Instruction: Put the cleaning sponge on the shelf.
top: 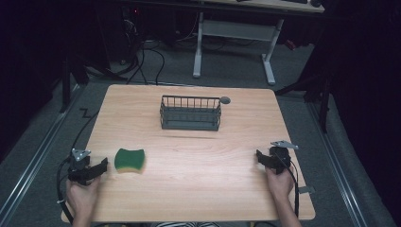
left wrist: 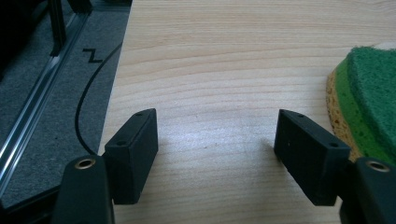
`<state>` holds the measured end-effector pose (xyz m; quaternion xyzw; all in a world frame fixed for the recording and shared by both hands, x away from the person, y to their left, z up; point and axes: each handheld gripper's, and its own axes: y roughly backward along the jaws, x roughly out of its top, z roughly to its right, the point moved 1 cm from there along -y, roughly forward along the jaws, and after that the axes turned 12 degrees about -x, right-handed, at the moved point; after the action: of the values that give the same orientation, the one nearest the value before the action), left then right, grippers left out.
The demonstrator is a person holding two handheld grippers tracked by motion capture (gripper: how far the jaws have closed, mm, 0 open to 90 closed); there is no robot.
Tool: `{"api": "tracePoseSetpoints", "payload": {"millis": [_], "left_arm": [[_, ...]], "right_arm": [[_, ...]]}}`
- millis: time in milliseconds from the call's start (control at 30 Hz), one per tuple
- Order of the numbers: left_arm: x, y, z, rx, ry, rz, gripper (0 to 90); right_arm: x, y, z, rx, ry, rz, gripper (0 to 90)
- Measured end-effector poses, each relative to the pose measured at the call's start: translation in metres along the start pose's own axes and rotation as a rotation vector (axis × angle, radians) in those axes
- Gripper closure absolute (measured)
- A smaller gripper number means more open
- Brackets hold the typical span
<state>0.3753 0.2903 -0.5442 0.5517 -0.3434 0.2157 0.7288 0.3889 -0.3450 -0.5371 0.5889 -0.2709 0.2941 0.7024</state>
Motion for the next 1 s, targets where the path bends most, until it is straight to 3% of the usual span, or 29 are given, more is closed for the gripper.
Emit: {"api": "tracePoseSetpoints", "payload": {"millis": [400, 500, 800, 1000], "left_arm": [[0.0015, -0.0022, 0.0025, -0.004, -0.001, 0.004, 31.2], [0.0011, -0.0019, 0.0044, -0.018, -0.017, 0.013, 41.6], [0.0014, -0.0026, 0.0051, -0.028, -0.02, 0.007, 36.6], [0.002, -0.0023, 0.0036, -0.038, 0.005, 0.017, 35.9]], "right_arm": [[0.0001, -0.0001, 0.0002, 0.002, 0.003, 0.001, 34.0], [0.0001, 0.0, 0.0002, 0.003, 0.0, 0.0, 34.0], [0.0, 0.0001, 0.0013, 0.011, 0.012, -0.001, 34.1], [0.0017, 0.0004, 0.0012, 0.017, 0.016, -0.011, 35.6]]}}
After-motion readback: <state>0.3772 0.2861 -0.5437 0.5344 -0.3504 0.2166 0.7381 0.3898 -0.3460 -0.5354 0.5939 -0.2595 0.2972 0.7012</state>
